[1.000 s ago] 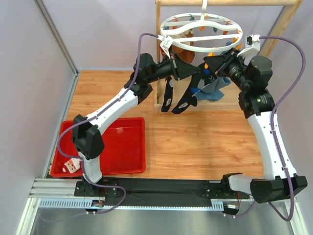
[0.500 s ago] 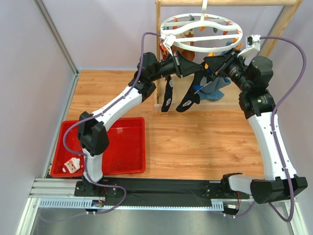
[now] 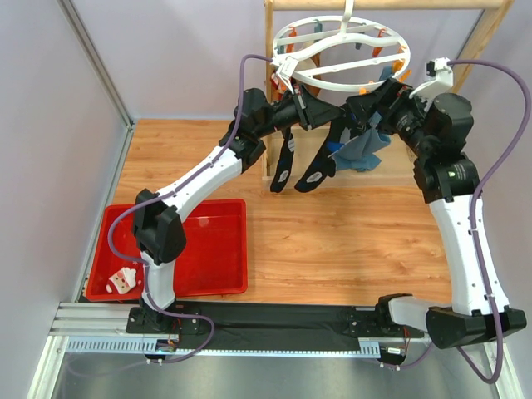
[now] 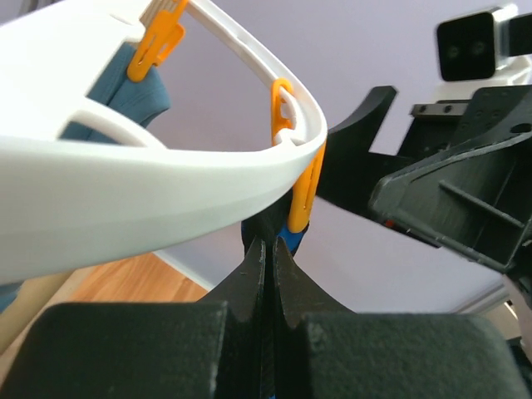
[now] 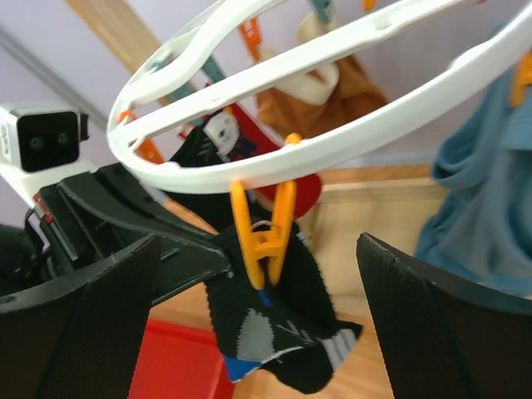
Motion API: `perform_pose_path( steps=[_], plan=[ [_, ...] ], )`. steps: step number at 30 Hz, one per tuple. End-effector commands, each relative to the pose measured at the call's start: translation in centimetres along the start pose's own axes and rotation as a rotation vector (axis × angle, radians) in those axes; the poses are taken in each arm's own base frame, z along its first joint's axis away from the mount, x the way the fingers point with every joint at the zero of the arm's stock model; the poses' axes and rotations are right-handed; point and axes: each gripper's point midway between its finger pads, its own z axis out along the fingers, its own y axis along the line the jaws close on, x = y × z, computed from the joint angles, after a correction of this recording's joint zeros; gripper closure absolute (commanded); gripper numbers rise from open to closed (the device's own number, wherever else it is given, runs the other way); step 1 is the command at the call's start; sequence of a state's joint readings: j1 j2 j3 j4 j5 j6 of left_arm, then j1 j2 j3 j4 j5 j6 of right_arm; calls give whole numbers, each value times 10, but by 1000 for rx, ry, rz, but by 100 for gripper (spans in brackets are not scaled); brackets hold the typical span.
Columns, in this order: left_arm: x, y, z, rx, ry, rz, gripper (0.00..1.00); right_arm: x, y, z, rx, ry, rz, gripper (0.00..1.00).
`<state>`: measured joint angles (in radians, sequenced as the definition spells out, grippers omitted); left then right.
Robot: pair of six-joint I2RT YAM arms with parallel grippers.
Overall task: Clip the socks to the hanger
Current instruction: Clamp the sock onto the hanger.
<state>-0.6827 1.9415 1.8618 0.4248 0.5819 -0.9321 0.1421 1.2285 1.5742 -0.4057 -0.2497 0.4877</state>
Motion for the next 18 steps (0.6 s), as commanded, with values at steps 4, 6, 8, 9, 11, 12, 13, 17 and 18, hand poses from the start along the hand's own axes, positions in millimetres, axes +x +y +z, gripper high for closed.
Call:
perform_pose_path(
  steps=[4,6,8,9,11,12,13,17,18],
  plan=[
    [-32,-43,-8,26,-55,98,100,-55,-36,-59,230,-154,-168,0],
    [-33,-43,-8,16,-55,99,100,-71,-64,-72,311,-203,-155,0],
    [-33,-42,-8,9,-48,94,100,-65,-84,-69,315,-186,-138,4],
    [-33,-43,-8,12,-45,94,100,-72,-103,-68,337,-209,-140,7],
    [-32,-42,-8,2,-42,89,100,-51,-120,-50,265,-141,-133,16],
    [-33,-42,-8,-1,-42,91,100,-53,-130,-37,225,-153,-153,19],
    [-33,-41,-9,-9,-39,89,100,-45,-136,-26,181,-123,-176,21],
    [-33,-42,-9,-17,-25,88,100,-9,-140,9,-41,-64,-211,17],
    [-33,-41,-9,-24,-23,86,100,-7,-142,15,-69,-97,-243,15]
  ],
)
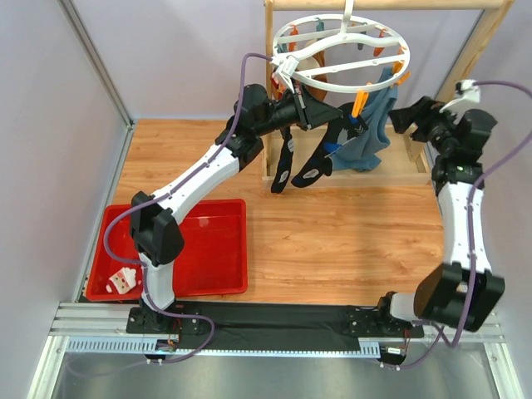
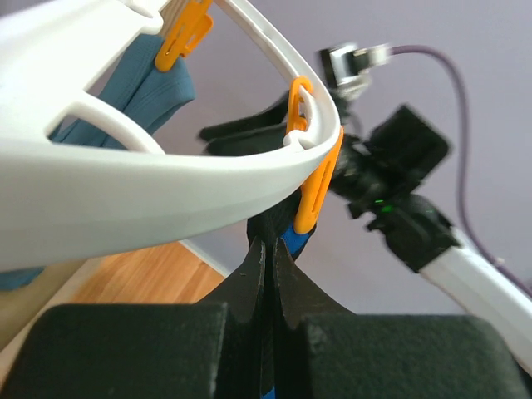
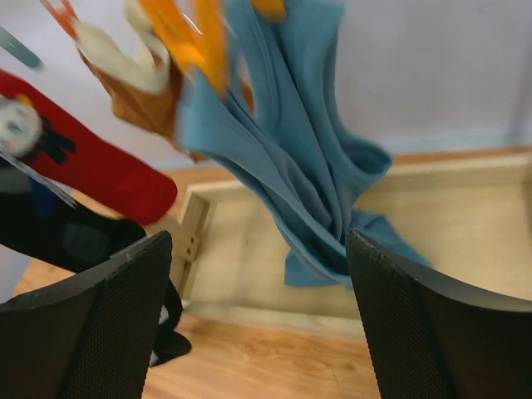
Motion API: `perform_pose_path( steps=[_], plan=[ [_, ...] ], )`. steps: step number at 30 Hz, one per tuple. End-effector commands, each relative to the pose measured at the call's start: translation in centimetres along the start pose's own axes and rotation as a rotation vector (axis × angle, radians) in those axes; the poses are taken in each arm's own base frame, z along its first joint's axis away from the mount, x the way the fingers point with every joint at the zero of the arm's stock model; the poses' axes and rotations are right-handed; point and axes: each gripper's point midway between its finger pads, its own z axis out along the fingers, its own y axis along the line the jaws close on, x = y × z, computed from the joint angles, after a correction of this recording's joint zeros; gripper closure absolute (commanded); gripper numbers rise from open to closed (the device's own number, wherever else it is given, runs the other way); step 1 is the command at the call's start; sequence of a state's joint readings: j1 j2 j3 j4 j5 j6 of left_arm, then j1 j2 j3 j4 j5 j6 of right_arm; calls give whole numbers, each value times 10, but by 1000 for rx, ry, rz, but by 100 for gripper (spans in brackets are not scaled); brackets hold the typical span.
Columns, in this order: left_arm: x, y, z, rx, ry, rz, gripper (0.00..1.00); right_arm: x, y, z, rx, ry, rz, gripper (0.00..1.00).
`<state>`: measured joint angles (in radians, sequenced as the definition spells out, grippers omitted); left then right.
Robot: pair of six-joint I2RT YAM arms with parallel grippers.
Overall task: Clip the socks to the hanger
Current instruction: Rotate the hanger at the clothesline.
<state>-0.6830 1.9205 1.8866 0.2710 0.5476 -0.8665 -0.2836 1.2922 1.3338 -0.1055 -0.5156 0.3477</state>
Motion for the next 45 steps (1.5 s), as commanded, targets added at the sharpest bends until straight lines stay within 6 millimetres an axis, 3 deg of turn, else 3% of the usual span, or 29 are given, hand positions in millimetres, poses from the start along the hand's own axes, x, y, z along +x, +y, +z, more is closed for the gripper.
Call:
perform_pose_path(
  steps=[1,8,13,16,17,18,19,21,22,24,25,27,28,29,30,31,32,34,35,37,38,40,42,43,44,45],
  plan=[
    [-35,-51,-11,66,-56,75,100,12,16,22,-222,-50,-102,14],
    [-31,-44,-12,12,-13,97,100,13,20,67,-302,-52,-97,18],
    [-29,-39,-14,-23,19,92,100,5,24,85,-272,-91,-116,21],
    [-33,-34,-18,-57,26,84,100,-6,23,87,-248,-131,-47,45],
    [-33,-30,-20,-73,28,76,98,-6,25,85,-254,-139,-40,59],
    [-38,-27,-24,-91,25,72,93,-10,30,81,-261,-148,-38,68],
    [-37,-20,-27,-118,33,55,89,-5,29,81,-240,-137,-10,89],
    [-43,-11,-37,-158,33,39,77,-6,33,75,-235,-141,7,100],
    [-43,-8,-40,-170,40,44,74,-11,42,67,-252,-148,5,100],
    [-48,-2,-54,-224,46,47,55,-5,58,60,-272,-125,3,100],
    [-47,2,-59,-238,55,68,55,-10,69,52,-285,-136,-29,100],
    [-54,-6,-76,-266,44,87,52,-2,87,48,-295,-99,-30,100],
    [-53,-2,-83,-295,45,108,45,-4,95,42,-289,-94,-24,100],
    [-61,-16,-93,-302,29,140,29,-2,110,39,-318,-83,-17,100],
    [-56,-15,-103,-349,49,139,26,-4,119,33,-335,-83,-20,100],
    [-55,-7,-112,-402,47,160,25,-6,122,30,-314,-86,-21,100],
    [-61,-25,-125,-400,28,190,25,-1,145,18,-335,-66,-16,100],
    [-49,-21,-139,-434,48,201,25,-1,154,10,-313,-68,-12,100],
    [-53,-37,-150,-418,27,217,26,4,166,-1,-317,-44,-3,100],
    [-39,-37,-158,-405,52,214,27,6,169,-8,-270,-41,19,100],
    [-38,-49,-164,-378,47,228,27,13,179,-15,-275,-11,28,100],
    [-19,-50,-169,-346,97,223,28,18,181,-18,-231,4,63,100],
    [-11,-64,-170,-296,99,253,27,32,199,-21,-262,52,101,100],
    [6,-57,-170,-286,130,265,25,36,207,-21,-276,66,129,100],
    [14,-68,-169,-257,131,284,21,39,223,-24,-311,83,135,100],
    [13,-66,-167,-269,110,312,17,41,225,-20,-290,84,137,100]
  ],
)
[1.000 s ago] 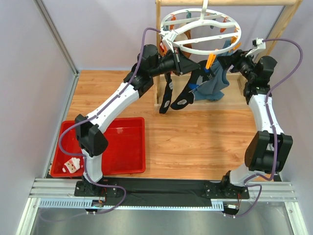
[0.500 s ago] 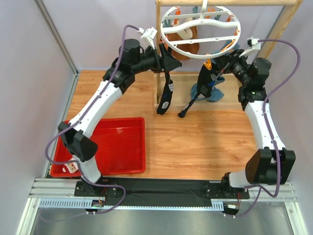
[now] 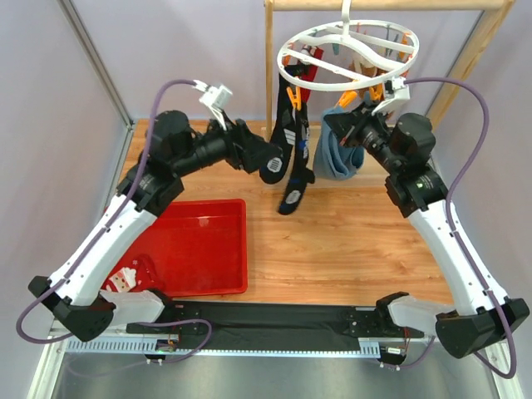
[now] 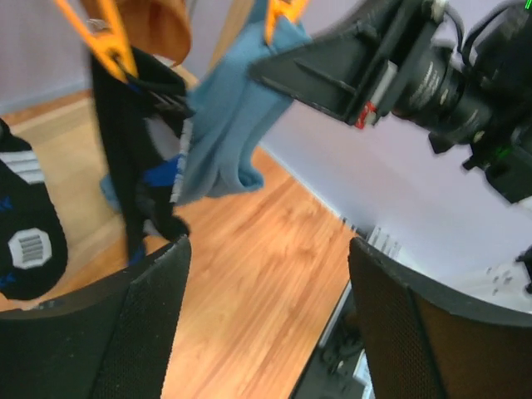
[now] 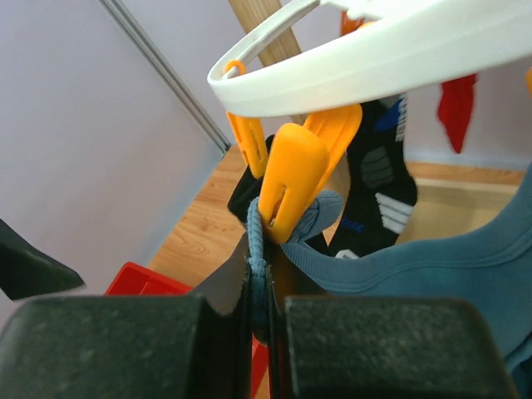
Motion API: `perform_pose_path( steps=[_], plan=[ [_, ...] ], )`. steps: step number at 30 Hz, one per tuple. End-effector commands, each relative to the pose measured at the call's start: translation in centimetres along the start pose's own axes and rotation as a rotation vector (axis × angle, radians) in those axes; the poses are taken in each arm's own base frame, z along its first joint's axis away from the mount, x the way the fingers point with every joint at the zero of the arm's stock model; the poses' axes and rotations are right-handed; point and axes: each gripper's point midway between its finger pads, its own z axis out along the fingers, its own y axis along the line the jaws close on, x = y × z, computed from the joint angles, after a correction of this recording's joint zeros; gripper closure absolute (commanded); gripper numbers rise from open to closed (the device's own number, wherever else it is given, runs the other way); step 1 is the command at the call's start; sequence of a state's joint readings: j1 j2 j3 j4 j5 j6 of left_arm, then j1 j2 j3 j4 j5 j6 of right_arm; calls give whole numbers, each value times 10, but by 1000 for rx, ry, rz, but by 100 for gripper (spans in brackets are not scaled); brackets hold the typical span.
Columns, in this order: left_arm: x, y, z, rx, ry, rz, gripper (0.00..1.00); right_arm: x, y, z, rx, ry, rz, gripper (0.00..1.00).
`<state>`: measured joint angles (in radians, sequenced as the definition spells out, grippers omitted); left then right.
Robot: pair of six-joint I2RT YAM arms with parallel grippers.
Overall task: Clip the socks to the hanger
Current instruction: Rotate the hanger at the clothesline.
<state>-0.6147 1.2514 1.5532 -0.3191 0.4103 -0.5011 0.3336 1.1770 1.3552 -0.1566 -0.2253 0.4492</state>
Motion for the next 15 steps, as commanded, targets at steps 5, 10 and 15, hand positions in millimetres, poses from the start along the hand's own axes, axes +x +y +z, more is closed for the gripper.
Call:
perform_pose_path(
  steps=[5,10,15],
  plan=[
    [50,8,28,-37,-19,158,5,6,31,13,24,43,112,100],
    [71,32,70,-116,33,174,5,7,40,12,-6,54,153,99],
    [62,35,117,-103,-17,111,2,3,43,11,-9,49,156,96]
  ],
)
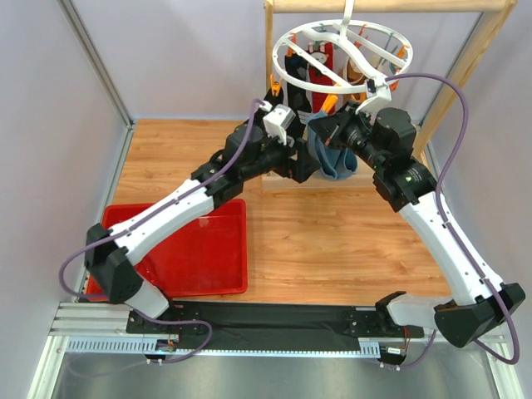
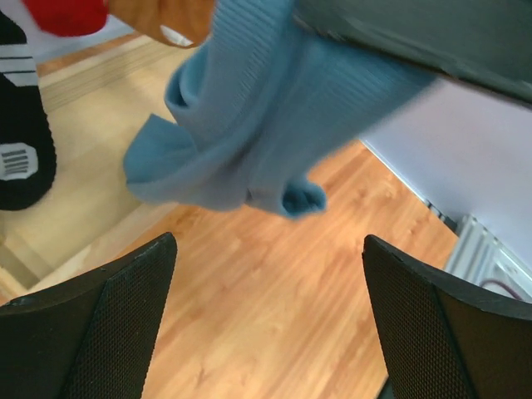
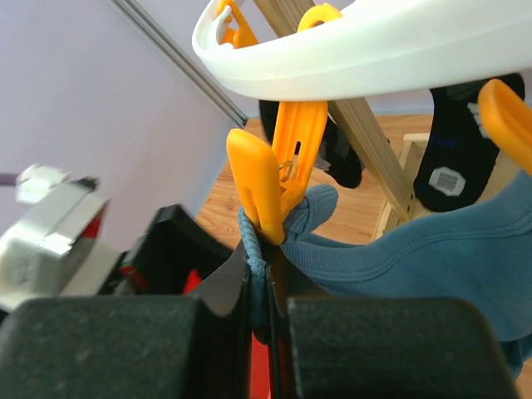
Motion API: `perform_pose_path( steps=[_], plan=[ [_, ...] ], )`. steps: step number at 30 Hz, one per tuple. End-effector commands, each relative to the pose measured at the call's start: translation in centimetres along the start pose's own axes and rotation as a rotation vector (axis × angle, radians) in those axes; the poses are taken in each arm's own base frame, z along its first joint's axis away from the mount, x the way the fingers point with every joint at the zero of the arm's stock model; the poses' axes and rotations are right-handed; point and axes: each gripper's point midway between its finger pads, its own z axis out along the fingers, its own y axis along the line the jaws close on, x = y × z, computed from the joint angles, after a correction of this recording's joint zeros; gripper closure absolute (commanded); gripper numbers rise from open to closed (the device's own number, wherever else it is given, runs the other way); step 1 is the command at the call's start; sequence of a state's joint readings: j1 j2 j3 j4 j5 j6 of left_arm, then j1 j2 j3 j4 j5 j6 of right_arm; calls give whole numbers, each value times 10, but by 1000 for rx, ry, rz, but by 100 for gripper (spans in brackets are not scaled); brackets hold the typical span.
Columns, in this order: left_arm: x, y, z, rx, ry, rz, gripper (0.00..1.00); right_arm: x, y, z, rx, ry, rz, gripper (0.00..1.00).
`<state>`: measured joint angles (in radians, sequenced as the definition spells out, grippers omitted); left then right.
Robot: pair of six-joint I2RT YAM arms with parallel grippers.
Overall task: Clip the socks to the hanger
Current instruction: Rotate the hanger at the clothesline, then open the clamp at the hanger.
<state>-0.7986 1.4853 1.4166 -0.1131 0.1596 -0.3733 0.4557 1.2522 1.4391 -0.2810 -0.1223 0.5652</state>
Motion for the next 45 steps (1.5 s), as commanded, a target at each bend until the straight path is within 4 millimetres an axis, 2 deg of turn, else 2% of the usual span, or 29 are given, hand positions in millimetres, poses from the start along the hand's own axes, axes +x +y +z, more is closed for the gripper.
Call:
perform_pose_path(
  steps=[1,3,4,6,7,8,9,10,12,13,14,15,18,19,21,22,23,24,25,26,27,28,29,30,31,32,33,37,45],
  plan=[
    [-37,-3,31,4,-117,-5,0,-23,24,-10,-53,-49,15,96],
    [-44,0,43,-14,-133,-15,1,-27,25,-13,-50,-57,7,93],
    [-33,9,55,-41,-112,-24,1,-28,26,-14,-49,-56,4,91],
    [-45,15,65,-71,-159,-34,3,-32,30,-18,-57,-61,-8,87],
    [-36,23,75,-94,-132,-38,16,-33,30,-21,-54,-62,-14,85],
    [-46,20,77,-82,-148,-29,29,-36,29,-22,-41,-70,-24,80],
    [-42,24,84,-86,-140,-33,40,-38,28,-25,-31,-75,-48,78],
    [-45,28,85,-92,-146,-41,58,-41,27,-29,-15,-73,-63,75],
    [-42,29,86,-75,-135,-66,71,-41,14,-37,64,-62,-93,65],
    [-43,30,86,-73,-138,-72,86,-43,8,-41,96,-60,-142,61],
    [-44,30,85,-69,-141,-72,94,-57,2,-50,149,-99,-175,58],
    [-45,30,84,-72,-144,-73,100,-62,-18,-60,258,-111,-205,55],
    [-53,27,80,-59,-153,-76,100,-98,-52,-91,432,-190,-322,49],
    [-46,28,78,-66,-122,-79,100,-115,-71,-104,495,-217,-372,46],
    [-47,27,75,-65,-116,-73,100,-126,-81,-106,473,-213,-400,41],
    [-48,28,71,-70,-111,-71,100,-140,-100,-115,517,-235,-407,41],
    [-48,27,70,-70,-108,-70,100,-144,-112,-110,525,-221,-422,42],
    [-50,27,67,-70,-109,-70,100,-146,-112,-104,475,-212,-430,42],
    [-49,30,65,-77,-99,-71,100,-160,-131,-113,516,-234,-425,43],
    [-51,30,63,-74,-96,-70,100,-155,-135,-101,440,-195,-411,45],
    [-53,29,60,-73,-97,-67,100,-162,-137,-98,396,-212,-419,46],
    [-53,31,59,-79,-89,-63,100,-166,-151,-100,385,-211,-402,46],
    [-53,32,57,-83,-87,-56,100,-158,-149,-90,273,-169,-396,44],
    [-53,32,55,-81,-85,-54,100,-168,-144,-87,219,-207,-411,44],
    [-53,33,53,-79,-79,-53,100,-164,-154,-85,195,-194,-405,44],
    [-52,33,52,-70,-73,-59,100,-160,-148,-81,134,-173,-418,42],
    [-52,32,51,-63,-71,-64,100,-157,-157,-75,127,-148,-436,40],
    [-52,30,50,-37,-65,-76,100,-150,-162,-65,74,-123,-501,32],
    [-54,27,51,-10,-64,-90,100,-145,-146,-47,-39,-103,-634,36]
  ],
)
